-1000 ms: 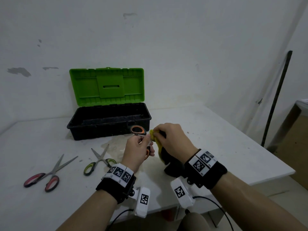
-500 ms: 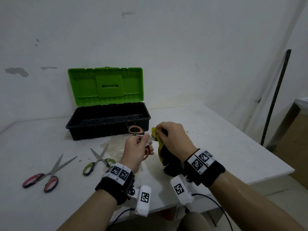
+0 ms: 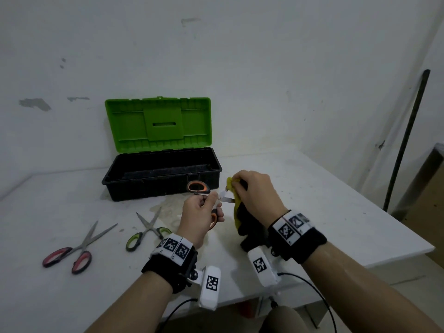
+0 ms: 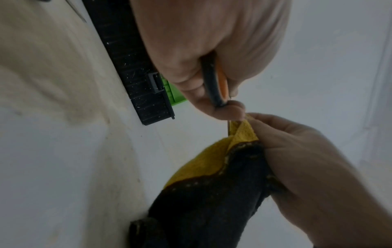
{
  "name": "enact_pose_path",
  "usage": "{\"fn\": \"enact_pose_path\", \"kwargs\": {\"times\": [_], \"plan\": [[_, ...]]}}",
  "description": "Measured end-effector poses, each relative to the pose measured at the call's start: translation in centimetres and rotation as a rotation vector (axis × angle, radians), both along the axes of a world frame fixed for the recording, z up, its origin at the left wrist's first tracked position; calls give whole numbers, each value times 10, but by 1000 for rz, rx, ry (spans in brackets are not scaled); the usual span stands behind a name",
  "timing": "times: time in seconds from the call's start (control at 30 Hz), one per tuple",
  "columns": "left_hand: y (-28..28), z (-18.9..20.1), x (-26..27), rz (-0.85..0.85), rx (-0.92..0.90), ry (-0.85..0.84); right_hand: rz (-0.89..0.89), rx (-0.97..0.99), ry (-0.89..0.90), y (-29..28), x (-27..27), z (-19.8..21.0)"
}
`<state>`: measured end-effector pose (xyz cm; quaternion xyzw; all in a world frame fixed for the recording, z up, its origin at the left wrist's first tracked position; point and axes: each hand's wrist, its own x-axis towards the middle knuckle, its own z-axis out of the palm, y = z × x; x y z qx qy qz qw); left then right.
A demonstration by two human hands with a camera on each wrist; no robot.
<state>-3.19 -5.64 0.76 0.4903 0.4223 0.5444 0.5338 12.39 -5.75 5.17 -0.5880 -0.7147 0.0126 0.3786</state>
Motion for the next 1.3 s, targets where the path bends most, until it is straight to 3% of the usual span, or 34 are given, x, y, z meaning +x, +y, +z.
{"fn": "enact_pose_path", "kwargs": {"times": [0.13, 0.37, 0.5, 0.83, 0.97, 1.17, 1.3], "plan": [[-1, -2, -2, 18, -16, -12, -107, 12, 86, 8, 18, 11], [-1, -2, 2, -8, -13, 1, 86, -3, -40, -13, -16, -2], [-3, -3, 2, 17, -7, 17, -53, -18, -4, 3, -2, 0], [-1, 0, 1, -71, -183, -206, 99, -72, -38, -20, -21, -12], [-1, 1, -3, 45, -252, -256, 80, -86, -45, -18, -20, -11], [-2, -3, -2, 38, -175, -131, 227, -82, -139, -23, -33, -1], [-4, -1, -6, 53, -137, -122, 215, -158, -239, -23, -23, 5]]}}
